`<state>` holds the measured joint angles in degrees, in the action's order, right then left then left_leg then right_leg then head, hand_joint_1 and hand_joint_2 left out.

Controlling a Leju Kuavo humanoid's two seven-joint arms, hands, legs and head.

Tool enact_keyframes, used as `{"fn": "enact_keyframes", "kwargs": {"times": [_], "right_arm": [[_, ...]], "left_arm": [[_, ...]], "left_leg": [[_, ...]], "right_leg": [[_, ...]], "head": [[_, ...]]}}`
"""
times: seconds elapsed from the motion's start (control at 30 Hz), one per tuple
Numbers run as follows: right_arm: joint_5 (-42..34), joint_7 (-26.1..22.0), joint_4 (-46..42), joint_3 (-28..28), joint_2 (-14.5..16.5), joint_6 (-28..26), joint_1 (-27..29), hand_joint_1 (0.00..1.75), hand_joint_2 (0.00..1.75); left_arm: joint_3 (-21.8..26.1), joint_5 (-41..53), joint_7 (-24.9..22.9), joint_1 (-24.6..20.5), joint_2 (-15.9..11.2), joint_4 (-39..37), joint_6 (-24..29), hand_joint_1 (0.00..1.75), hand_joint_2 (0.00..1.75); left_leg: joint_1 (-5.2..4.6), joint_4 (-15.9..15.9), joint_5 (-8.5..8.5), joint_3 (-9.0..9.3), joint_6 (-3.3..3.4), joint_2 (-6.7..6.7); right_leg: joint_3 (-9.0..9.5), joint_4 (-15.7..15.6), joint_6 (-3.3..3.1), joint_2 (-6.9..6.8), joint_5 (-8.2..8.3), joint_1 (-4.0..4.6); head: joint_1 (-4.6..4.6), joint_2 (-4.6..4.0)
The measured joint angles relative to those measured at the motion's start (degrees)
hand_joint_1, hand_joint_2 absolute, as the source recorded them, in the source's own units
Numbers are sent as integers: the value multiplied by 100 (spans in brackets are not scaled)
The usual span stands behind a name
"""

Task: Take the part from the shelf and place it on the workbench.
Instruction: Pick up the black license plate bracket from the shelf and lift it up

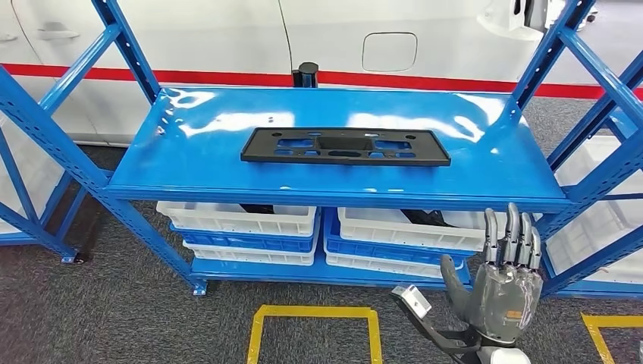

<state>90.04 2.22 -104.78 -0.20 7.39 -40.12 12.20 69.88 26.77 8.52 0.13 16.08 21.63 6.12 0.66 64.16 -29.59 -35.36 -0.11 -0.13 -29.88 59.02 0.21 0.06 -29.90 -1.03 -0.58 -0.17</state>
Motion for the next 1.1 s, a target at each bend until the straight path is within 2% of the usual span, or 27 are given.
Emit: {"fn": "enact_keyframes", "kwargs": {"times": [0.03, 0.1, 0.13, 0.2, 0.23, 0.27, 0.33, 0.37, 0.4, 0.43, 0.47, 0.5, 0.53, 0.57, 0.63, 0.7, 0.73, 0.8, 0.87, 0.9, 0.93, 0.97, 1.0, 1.03, 1.07, 1.1], "right_arm": [[1, -1, 23, 1, -7, 2, -19, 0, 175], [3, -1, 68, 1, -19, 10, -57, 0, 175], [3, -1, 87, 0, -26, 13, -72, 0, 175], [3, -2, 122, -2, -41, 14, -89, 0, 175], [3, -3, 139, -3, -50, 14, -107, 0, 175], [3, -5, 158, -3, -58, 13, -122, 0, 175], [2, -11, 200, -2, -72, 13, -146, 0, 175], [1, -13, 225, -2, -76, 13, -147, 0, 175], [0, -14, 252, -3, -79, 13, -151, 0, 175], [-1, -14, 279, -3, -83, 13, -161, 0, 175], [-1, -14, 303, -4, -87, 13, -177, 0, 175], [-2, -15, 329, -4, -93, 13, -194, 0, 175], [-3, -17, 355, -4, -99, 13, -211, 0, 175], [-3, -20, 379, -4, -102, 13, -223, 0, 175], [-5, -27, 412, -8, -106, 11, -242, 0, 175], [-4, -31, 426, -19, -104, 9, -276, 0, 175], [-3, -37, 435, -25, -103, 9, -303, 0, 175], [2, -58, 468, -32, -102, 8, -347, 0, 175], [3, -78, 531, -35, -102, 8, -381, 0, 175], [3, -83, 566, -36, -103, 8, -396, 0, 175], [3, -85, 604, -37, -104, 8, -414, 0, 175], [3, -82, 640, -38, -107, 9, -439, 0, 175], [3, -70, 676, -38, -112, 14, -475, 0, 175], [3, -50, 722, -37, -125, 28, -520, 0, 175], [3, -18, 763, -34, -147, 47, -565, 0, 175], [3, 29, 805, -28, -182, 72, -603, 0, 175]], "left_arm": [[7, 14, 8, -5, -1, -1, 1, 0, 0], [25, 37, 22, -9, -1, -1, 6, 0, 0], [39, 49, 29, -4, -1, -1, 13, 0, 0], [66, 69, 36, 9, -1, 1, 25, 0, 0], [76, 78, 39, 7, 0, 1, 28, 0, 0], [81, 82, 41, 0, 1, 1, 33, 0, 0], [87, 92, 43, -10, 1, 1, 45, 0, 0], [92, 96, 43, -7, 1, 1, 54, 0, 0], [97, 102, 42, -2, 1, 1, 61, 0, 0], [104, 113, 42, 1, 1, 1, 70, 0, 0], [110, 124, 42, 2, 1, 1, 81, 0, 0], [119, 137, 42, 3, 1, 0, 90, 0, 0], [126, 154, 43, 1, 1, -1, 98, 0, 0], [132, 168, 43, -1, 2, -1, 105, 0, 0], [142, 197, 45, -4, 7, -3, 115, 0, 0], [150, 223, 51, -12, 16, -4, 121, 0, 0], [153, 238, 55, -19, 22, -4, 125, 0, 0], [157, 260, 61, -29, 26, -4, 147, 0, 0], [169, 271, 61, -22, 27, -4, 189, 0, 0], [178, 280, 61, -17, 28, -4, 214, 0, 0], [190, 291, 61, -14, 29, -4, 240, 0, 0], [203, 304, 61, -13, 29, -4, 267, 0, 0], [216, 325, 61, -12, 30, -4, 302, 0, 0], [228, 358, 56, -12, 30, -4, 348, 0, 0], [235, 396, 48, -12, 32, -4, 401, 0, 0], [239, 441, 36, -9, 35, -4, 463, 0, 0]], "left_leg": [[-13, -232, 26, 76, 17, 11], [-53, -362, -82, 106, 97, 14], [-56, -401, -65, 143, 159, 6], [-40, -474, 81, 260, 252, -1], [-32, -487, 103, 318, 286, 3], [-34, -493, 87, 347, 308, 8], [-46, -489, 43, 372, 342, 1], [-53, -488, 20, 383, 345, -4], [-58, -487, -6, 407, 342, -11], [-60, -486, -37, 445, 333, -19], [-61, -486, -74, 493, 320, -26], [-60, -489, -112, 551, 301, -30], [-59, -491, -146, 600, 275, -32], [-58, -499, -180, 637, 241, -32], [-54, -486, -208, 710, 174, -28], [-49, -310, -212, 684, 125, -16], [-45, -112, -232, 578, 103, -11], [-33, 514, -389, 152, 49, -8], [-14, 1034, -593, -337, 1, -8], [-8, 1095, -593, -493, -12, -6], [-2, 981, -480, -551, -15, -5], [2, 704, -251, -518, -8, -3], [4, 330, 62, -433, 7, -1], [-5, 16, 253, -354, 27, 1], [-19, -208, 387, -287, 53, 0], [-37, -311, 446, -251, 84, -1]], "right_leg": [[27, -7, 36, 0, -28, 1], [66, -8, 131, -1, -41, 12], [82, 11, 188, -2, -29, 25], [112, 163, 264, -4, -56, 32], [39, 338, 256, -4, -154, 35], [-110, 608, 229, -4, -294, 28], [-538, 1269, 185, -3, -568, 29], [-706, 1474, 196, -3, -625, 29], [-787, 1493, 230, -4, -583, 28], [-764, 1294, 276, -4, -435, 27], [-659, 920, 323, -5, -207, 28], [-553, 570, 338, -8, -5, 32], [-470, 287, 314, -21, 105, 49], [-410, 132, 269, -32, 164, 73], [-371, 75, 140, -42, 144, 110], [-240, 21, 47, -23, 157, 67], [-163, -1, 2, -18, 133, 43], [-57, -27, -73, -19, 77, 27], [3, -29, -101, -5, 5, 27], [45, -29, -97, 5, -37, 27], [89, -29, -87, 14, -79, 25], [152, -29, -72, 20, -122, 21], [200, -30, -51, 24, -168, 18], [244, -27, -20, 28, -212, 27], [270, -27, 17, 29, -254, 38], [277, -33, 59, 31, -293, 47]], "head": [[-2, 0], [1, 1], [1, 1], [13, 1], [28, 0], [43, 0], [63, -1], [63, -1], [65, 0], [64, 0], [67, 0], [61, 0], [55, 0], [48, 0], [38, 2], [32, 1], [22, 1], [2, 0], [-7, 0], [-7, 0], [-11, 1], [-9, 1], [-14, 1], [-17, 0], [-19, 0], [-24, 1]]}}
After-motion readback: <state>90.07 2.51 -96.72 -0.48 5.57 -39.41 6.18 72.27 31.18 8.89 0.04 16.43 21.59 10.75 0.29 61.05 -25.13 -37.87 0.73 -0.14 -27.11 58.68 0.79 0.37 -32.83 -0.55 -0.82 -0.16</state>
